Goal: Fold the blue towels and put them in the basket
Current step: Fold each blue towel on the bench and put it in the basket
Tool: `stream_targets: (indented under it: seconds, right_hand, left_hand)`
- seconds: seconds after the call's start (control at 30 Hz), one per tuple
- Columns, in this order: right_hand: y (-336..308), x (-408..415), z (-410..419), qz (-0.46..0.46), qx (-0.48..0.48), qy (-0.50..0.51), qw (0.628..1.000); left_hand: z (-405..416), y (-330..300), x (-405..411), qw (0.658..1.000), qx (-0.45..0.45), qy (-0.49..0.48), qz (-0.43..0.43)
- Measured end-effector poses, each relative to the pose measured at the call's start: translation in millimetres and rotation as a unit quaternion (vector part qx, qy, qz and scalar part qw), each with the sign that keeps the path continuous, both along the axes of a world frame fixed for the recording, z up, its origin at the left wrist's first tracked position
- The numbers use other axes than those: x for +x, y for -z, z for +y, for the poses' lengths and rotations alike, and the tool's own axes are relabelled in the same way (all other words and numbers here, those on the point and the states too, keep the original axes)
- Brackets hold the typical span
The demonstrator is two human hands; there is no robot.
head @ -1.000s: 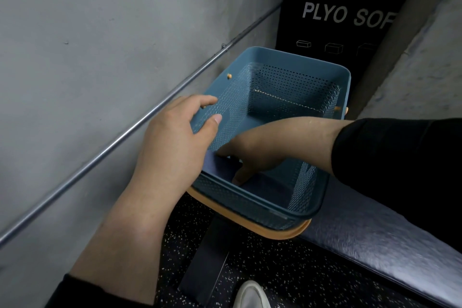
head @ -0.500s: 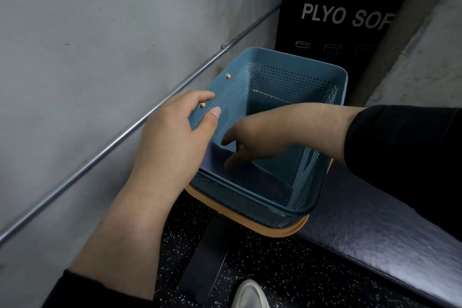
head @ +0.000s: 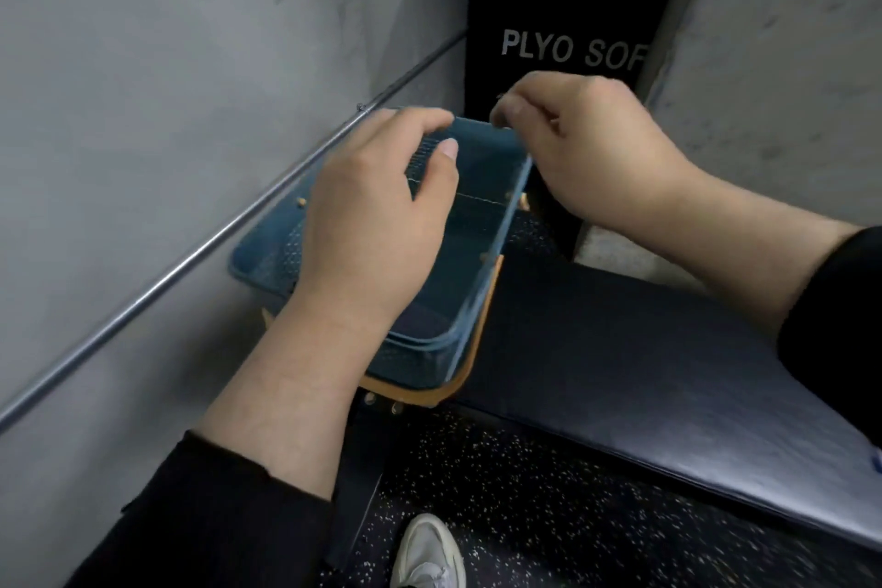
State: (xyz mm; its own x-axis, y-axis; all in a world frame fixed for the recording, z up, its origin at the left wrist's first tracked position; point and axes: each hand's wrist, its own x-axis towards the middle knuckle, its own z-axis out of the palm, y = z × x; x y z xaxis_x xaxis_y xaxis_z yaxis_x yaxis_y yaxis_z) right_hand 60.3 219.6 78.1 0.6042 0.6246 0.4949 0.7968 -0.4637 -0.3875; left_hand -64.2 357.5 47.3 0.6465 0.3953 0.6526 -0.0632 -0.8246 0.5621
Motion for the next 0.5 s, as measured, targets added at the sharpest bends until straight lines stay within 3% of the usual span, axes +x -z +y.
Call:
stream_targets:
  seconds: [0.1,0.2,0.3,0.5]
  right_hand:
    - [9,-6,-78,0.012,0.069,0.078,0.995]
    - [45,-16,-165,0.015,0.028,0.127,0.991]
    - [97,-27,-251,0.036,-0.055,0.184,0.981]
    - [151,-52,-373,0.14,-0.163,0.278,0.936]
  left_hand:
    - [-55,-10,12,0.998,0.009,0.051,-0.044]
    - [-122,-3,31,0.992,-0.011,0.119,-0.043]
    - [-188,23,53,0.978,-0.006,0.192,0.076]
    - [-285,88,86,0.911,0.066,0.26,0.313]
